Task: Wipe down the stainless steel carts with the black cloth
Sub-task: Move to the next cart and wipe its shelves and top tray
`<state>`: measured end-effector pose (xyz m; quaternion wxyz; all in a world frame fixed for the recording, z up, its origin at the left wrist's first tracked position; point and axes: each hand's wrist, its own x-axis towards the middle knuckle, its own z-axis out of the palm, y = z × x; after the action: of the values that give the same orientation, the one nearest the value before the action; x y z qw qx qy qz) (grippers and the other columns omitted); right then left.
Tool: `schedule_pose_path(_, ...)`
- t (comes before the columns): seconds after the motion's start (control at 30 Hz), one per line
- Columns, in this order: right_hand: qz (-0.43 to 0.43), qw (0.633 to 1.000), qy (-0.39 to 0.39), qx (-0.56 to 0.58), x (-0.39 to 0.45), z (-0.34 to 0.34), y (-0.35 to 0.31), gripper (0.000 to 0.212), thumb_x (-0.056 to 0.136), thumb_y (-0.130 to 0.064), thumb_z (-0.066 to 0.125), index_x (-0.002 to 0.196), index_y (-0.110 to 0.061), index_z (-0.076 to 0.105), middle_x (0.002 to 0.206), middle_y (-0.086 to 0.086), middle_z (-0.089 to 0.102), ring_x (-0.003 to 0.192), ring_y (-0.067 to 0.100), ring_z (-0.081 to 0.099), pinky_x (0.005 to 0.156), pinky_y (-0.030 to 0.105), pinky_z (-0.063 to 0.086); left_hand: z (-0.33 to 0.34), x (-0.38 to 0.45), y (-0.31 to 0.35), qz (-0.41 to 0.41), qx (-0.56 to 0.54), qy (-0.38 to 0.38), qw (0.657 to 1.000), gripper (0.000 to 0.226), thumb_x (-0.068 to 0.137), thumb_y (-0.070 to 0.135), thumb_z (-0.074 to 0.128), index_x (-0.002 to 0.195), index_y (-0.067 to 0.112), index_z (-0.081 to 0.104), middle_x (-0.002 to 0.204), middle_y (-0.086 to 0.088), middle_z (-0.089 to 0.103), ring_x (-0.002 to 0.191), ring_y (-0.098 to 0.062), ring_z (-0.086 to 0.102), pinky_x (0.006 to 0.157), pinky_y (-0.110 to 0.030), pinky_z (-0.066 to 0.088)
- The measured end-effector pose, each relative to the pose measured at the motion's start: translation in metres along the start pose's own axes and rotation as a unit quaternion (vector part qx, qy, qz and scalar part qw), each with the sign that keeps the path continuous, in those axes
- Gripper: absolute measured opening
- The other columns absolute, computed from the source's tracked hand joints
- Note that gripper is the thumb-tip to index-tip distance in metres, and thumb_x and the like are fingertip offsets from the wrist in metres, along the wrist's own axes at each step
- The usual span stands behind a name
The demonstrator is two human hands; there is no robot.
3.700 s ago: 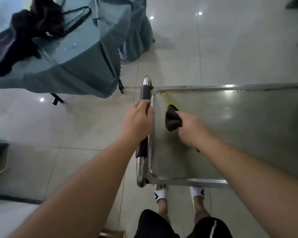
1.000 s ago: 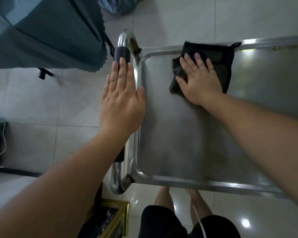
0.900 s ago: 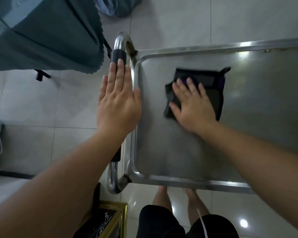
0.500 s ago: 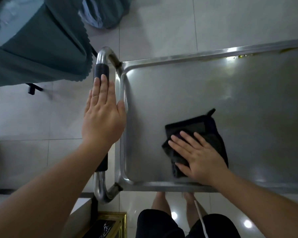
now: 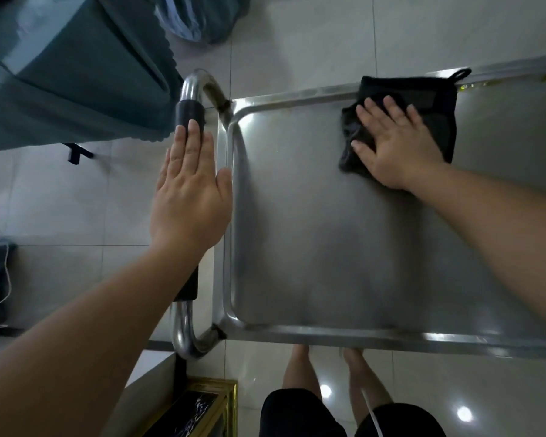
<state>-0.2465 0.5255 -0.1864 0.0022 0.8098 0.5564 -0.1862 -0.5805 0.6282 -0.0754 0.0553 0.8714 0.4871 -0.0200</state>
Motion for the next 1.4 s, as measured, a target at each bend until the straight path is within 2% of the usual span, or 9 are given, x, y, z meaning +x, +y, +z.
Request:
schedule_pose_path(0.1, -0.031, 0.999, -0.006, -0.024, -0.063, 0.019, -0.009, 0.076, 0.100, -0.067, 0.013, 0.166, -0.031, 0.007, 0.173, -0.012, 0.004, 0.160, 0.015, -0.003, 0.129, 0.045, -0.002, 0.000, 0.000, 0.000, 0.003, 0.007, -0.004, 1.000, 0.068, 0.111, 0.055, 0.011, 0.171, 0.022, 0.006, 0.178, 0.007, -0.008, 0.159, -0.002, -0.021, 0.128, -0.033, -0.008)
schedule_pose_path(0.23, -0.092, 0.995, -0.019, -0.031, -0.181, 0.060, -0.011, 0.074, 0.103, -0.062, 0.028, 0.166, -0.027, 0.016, 0.174, -0.008, 0.011, 0.161, 0.019, 0.003, 0.128, 0.052, 0.010, -0.003, -0.001, 0.002, 0.002, 0.010, -0.008, 1.000, 0.068, 0.111, 0.055, 0.011, 0.171, 0.023, 0.007, 0.178, 0.007, -0.010, 0.158, -0.001, -0.022, 0.127, -0.032, -0.009)
schedule_pose_path(0.4, -0.153, 0.986, -0.041, -0.060, -0.281, 0.087, 0.013, 0.074, 0.102, -0.062, 0.036, 0.166, -0.030, 0.019, 0.173, -0.009, 0.013, 0.160, 0.022, 0.013, 0.127, 0.051, 0.011, -0.005, -0.002, 0.003, 0.002, 0.013, -0.011, 1.000, 0.066, 0.113, 0.052, 0.014, 0.171, 0.022, 0.009, 0.178, 0.006, -0.010, 0.158, -0.001, -0.024, 0.128, -0.033, -0.008)
schedule_pose_path(0.5, -0.161, 0.985, -0.034, -0.041, -0.247, 0.071, 0.030, 0.073, 0.098, -0.058, 0.043, 0.164, -0.030, 0.027, 0.171, -0.010, 0.021, 0.159, 0.021, 0.018, 0.126, 0.051, 0.017, -0.004, -0.001, 0.002, 0.002, 0.012, -0.010, 1.000, 0.065, 0.113, 0.050, 0.016, 0.171, 0.022, 0.011, 0.178, 0.005, -0.009, 0.158, -0.002, -0.023, 0.128, -0.035, -0.006)
schedule_pose_path(0.63, -0.097, 0.995, 0.002, -0.020, -0.147, 0.033, 0.054, 0.073, 0.097, -0.059, 0.033, 0.163, -0.029, 0.027, 0.169, -0.006, 0.027, 0.157, 0.022, 0.022, 0.125, 0.053, 0.018, 0.001, 0.001, -0.002, 0.003, 0.016, -0.003, 1.000, 0.064, 0.113, 0.050, 0.015, 0.170, 0.022, 0.014, 0.179, 0.004, -0.007, 0.159, -0.003, -0.021, 0.130, -0.039, -0.002)
schedule_pose_path(0.8, -0.003, 1.000, -0.016, -0.013, -0.029, -0.010, 0.087, 0.079, 0.094, -0.069, 0.007, 0.165, -0.036, 0.004, 0.173, -0.014, 0.002, 0.160, 0.016, 0.000, 0.127, 0.045, -0.001, 0.005, 0.002, -0.004, 0.004, 0.024, 0.008, 1.000, 0.063, 0.112, 0.052, 0.015, 0.169, 0.025, 0.017, 0.179, 0.005, -0.006, 0.160, -0.004, -0.019, 0.129, -0.041, -0.001)
schedule_pose_path(0.97, 0.017, 1.000, -0.020, 0.005, -0.006, -0.022, 0.094, 0.072, 0.100, -0.067, 0.015, 0.165, -0.037, 0.002, 0.173, -0.015, -0.001, 0.160, 0.014, -0.005, 0.128, 0.046, -0.003, 0.006, 0.001, -0.004, 0.001, 0.025, 0.006, 1.000, 0.063, 0.111, 0.054, 0.015, 0.169, 0.028, 0.015, 0.179, 0.006, -0.006, 0.161, -0.006, -0.017, 0.127, -0.042, 0.001)
schedule_pose_path(1.2, -0.019, 0.999, -0.005, 0.025, -0.154, 0.018, 0.063, 0.073, 0.098, -0.061, 0.026, 0.165, -0.030, 0.024, 0.172, -0.010, 0.019, 0.160, 0.016, 0.007, 0.129, 0.048, 0.006, 0.004, 0.001, -0.003, 0.004, 0.028, 0.001, 1.000, 0.062, 0.111, 0.054, 0.015, 0.168, 0.030, 0.018, 0.179, 0.005, -0.006, 0.162, -0.009, -0.014, 0.127, -0.043, 0.001)
schedule_pose_path(1.4, -0.095, 0.994, -0.048, -0.007, -0.305, 0.072, 0.079, 0.067, 0.105, -0.062, 0.026, 0.166, -0.034, 0.017, 0.172, -0.013, 0.014, 0.160, 0.019, 0.012, 0.126, 0.050, 0.010, 0.003, 0.000, -0.004, 0.005, 0.027, 0.004, 1.000, 0.062, 0.112, 0.055, 0.015, 0.169, 0.031, 0.018, 0.179, 0.005, -0.007, 0.155, -0.001, -0.026, 0.127, -0.042, 0.000)
